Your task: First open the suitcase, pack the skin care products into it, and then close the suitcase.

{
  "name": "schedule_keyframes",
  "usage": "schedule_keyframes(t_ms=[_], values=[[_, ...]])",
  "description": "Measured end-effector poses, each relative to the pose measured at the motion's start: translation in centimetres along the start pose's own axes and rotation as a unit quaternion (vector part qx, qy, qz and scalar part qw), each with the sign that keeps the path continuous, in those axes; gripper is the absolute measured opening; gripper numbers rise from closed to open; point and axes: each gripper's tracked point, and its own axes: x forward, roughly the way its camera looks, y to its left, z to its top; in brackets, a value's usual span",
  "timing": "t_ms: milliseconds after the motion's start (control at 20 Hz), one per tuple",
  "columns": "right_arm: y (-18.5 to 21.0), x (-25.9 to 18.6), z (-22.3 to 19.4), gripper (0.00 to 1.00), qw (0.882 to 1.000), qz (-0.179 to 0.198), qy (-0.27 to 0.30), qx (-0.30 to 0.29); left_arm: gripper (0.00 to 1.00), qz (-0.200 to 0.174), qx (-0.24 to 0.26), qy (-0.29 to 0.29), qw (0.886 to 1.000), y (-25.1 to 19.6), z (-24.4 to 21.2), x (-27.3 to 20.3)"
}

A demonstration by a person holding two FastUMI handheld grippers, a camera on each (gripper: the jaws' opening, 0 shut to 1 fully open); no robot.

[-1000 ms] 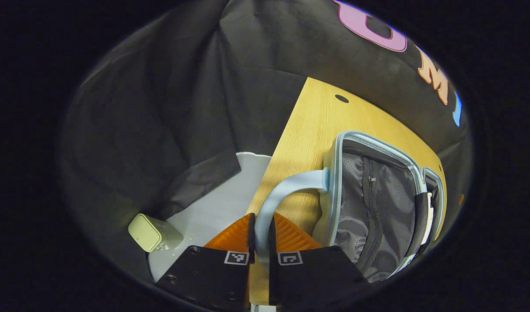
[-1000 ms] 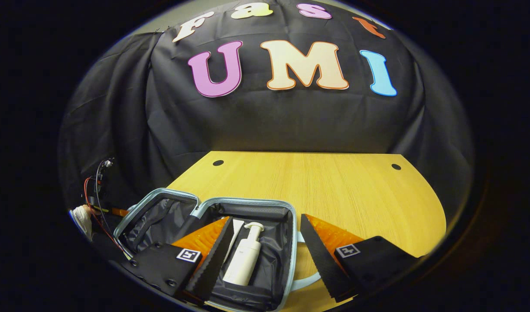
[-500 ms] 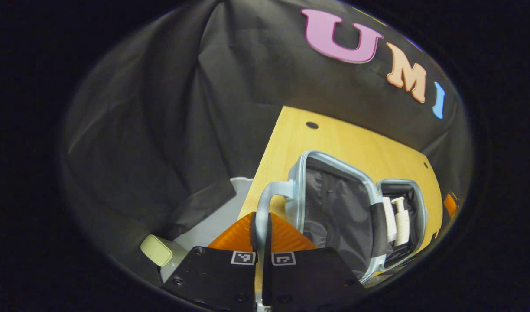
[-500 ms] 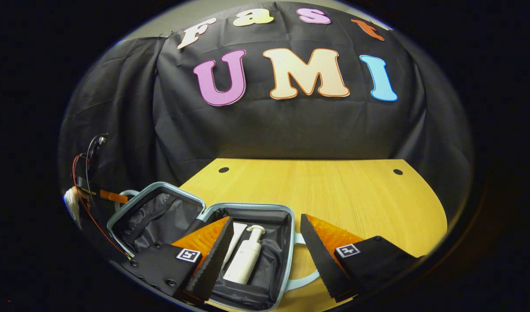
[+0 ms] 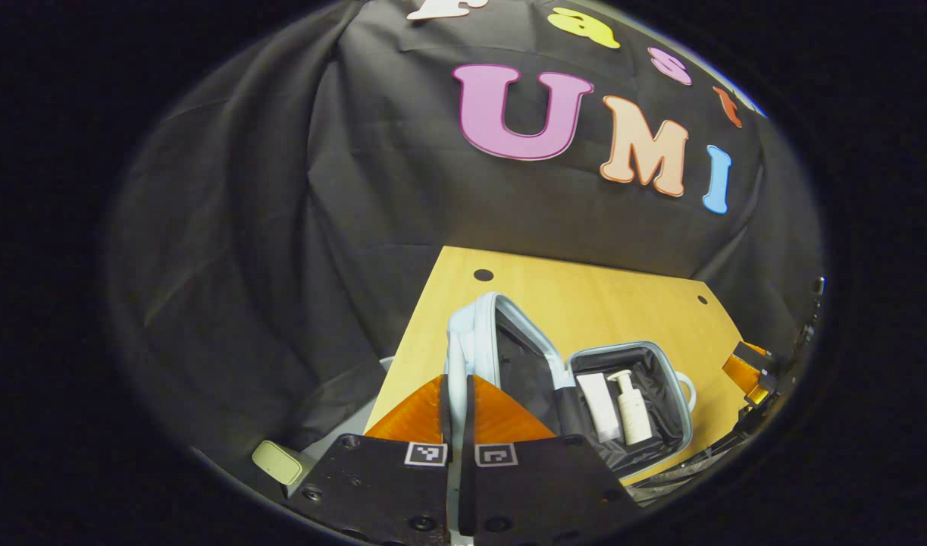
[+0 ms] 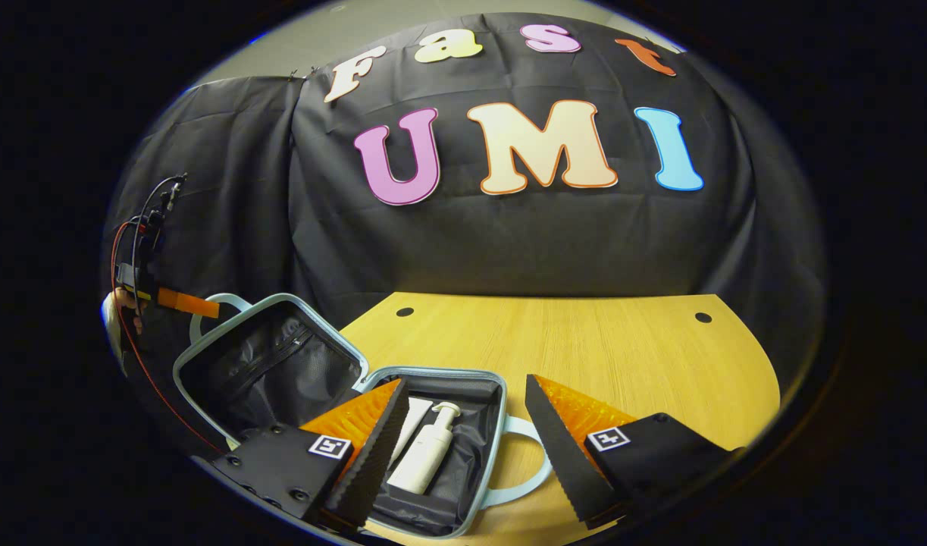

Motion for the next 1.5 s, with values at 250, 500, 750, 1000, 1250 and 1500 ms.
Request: schedule_keyframes(t_ms=[250, 500, 750, 1000, 1250, 1500], values=[[-2.7, -1.8, 0.5, 0.97, 1.000, 0.003, -0.009, -0.001, 0.01, -0.030, 0.011, -0.023, 0.999, -5.7, 2.5, -2.0], [-6.0, -3.6, 1.2, 0.97, 1.000, -0.004, -0.019, 0.011, 0.00, -0.070, 0.021, -0.041, 0.996, -12.1, 3.9, -2.8], [-9.0, -5.1, 2.2, 0.97, 0.999, -0.013, -0.034, 0.018, 0.00, -0.117, 0.029, -0.048, 0.992, -18.9, 4.5, -2.2], [-12.2, -6.3, 2.5, 0.97, 0.998, -0.028, -0.039, 0.027, 0.00, -0.170, 0.023, -0.038, 0.984, -25.0, 4.0, -1.0], [-14.6, -7.4, 2.5, 0.97, 0.998, -0.040, -0.042, 0.030, 0.00, -0.205, 0.043, -0.004, 0.978, -30.8, 1.8, 0.4], [-17.3, -8.6, 2.1, 0.97, 0.997, -0.056, -0.041, 0.037, 0.00, -0.226, 0.056, 0.038, 0.972, -35.3, -2.1, 2.2]])
